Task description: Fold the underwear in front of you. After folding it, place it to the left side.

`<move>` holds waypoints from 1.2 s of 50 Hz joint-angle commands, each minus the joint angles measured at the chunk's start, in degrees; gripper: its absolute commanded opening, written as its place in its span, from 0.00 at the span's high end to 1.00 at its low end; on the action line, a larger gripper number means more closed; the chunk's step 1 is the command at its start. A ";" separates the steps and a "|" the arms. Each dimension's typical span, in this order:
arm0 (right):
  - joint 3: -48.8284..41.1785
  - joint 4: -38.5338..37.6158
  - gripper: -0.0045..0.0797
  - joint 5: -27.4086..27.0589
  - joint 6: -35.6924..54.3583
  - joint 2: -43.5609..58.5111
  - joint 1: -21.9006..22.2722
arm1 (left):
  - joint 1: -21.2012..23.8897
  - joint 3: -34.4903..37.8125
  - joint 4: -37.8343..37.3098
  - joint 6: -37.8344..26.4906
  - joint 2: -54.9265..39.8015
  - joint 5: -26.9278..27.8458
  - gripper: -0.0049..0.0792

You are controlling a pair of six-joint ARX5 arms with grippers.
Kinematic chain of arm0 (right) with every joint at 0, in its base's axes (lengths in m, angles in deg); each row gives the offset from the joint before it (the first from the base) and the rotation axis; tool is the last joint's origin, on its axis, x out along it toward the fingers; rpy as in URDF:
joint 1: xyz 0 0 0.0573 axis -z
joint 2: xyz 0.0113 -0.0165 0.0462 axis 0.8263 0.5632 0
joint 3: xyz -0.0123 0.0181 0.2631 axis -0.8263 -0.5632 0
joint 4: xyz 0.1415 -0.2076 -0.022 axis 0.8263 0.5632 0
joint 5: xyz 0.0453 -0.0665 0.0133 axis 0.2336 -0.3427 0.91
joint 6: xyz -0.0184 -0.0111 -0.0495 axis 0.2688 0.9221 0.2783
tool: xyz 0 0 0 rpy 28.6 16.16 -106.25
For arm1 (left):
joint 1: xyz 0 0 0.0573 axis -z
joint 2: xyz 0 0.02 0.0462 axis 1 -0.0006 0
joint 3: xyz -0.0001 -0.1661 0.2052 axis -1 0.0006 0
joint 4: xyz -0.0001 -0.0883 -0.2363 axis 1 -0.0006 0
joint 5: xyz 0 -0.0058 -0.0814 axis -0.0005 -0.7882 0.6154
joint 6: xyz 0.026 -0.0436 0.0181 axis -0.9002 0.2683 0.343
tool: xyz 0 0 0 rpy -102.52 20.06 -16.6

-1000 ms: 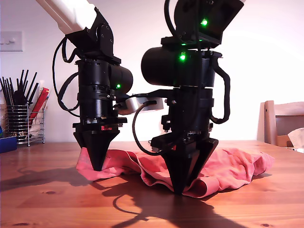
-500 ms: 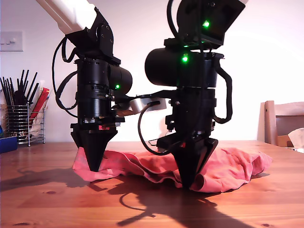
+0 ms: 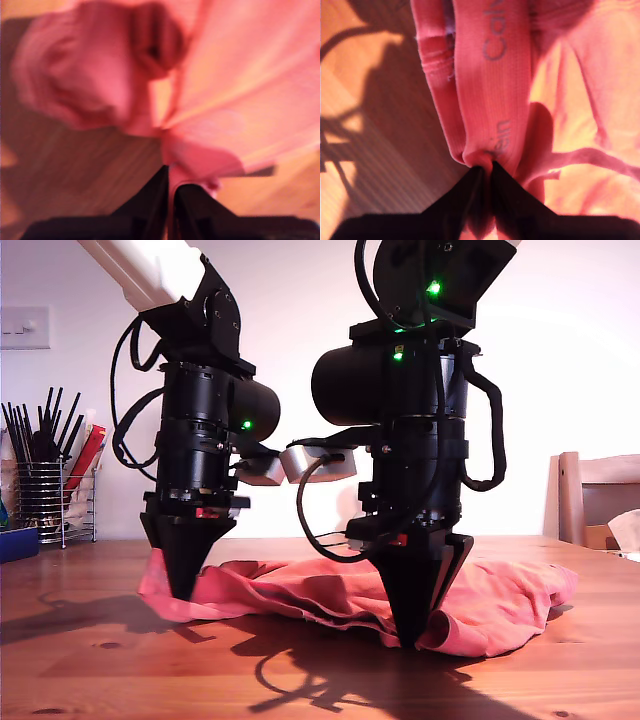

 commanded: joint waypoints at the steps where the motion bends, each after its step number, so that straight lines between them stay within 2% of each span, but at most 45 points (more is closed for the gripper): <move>1: -2.21 1.66 0.96 0.63 0.31 0.70 0.48 | 0.07 0.07 -0.31 0.44 0.11 -1.16 0.97; 13: -0.09 3.96 0.96 0.61 0.35 -3.43 3.15 | 0.37 0.07 1.05 0.50 2.71 -3.08 0.97; 22: 1.55 4.94 0.96 -1.18 1.33 -4.94 3.54 | 0.50 0.07 2.12 0.50 5.86 -3.19 0.97; 34: 4.76 9.42 0.96 -2.49 2.08 -5.29 5.38 | 0.44 0.07 -0.33 1.49 6.47 -2.91 0.97; 44: 4.96 11.50 0.96 -1.11 2.05 -7.63 7.63 | 0.44 0.07 -4.00 3.08 6.51 -2.51 0.97; 56: 4.96 6.25 0.96 -1.01 2.78 -8.87 9.11 | 0.04 0.07 0.85 3.06 6.56 -2.99 0.97; 60: 4.96 1.90 0.96 -3.30 2.97 -8.87 9.53 | 0.04 0.07 4.83 3.02 6.56 -3.04 0.97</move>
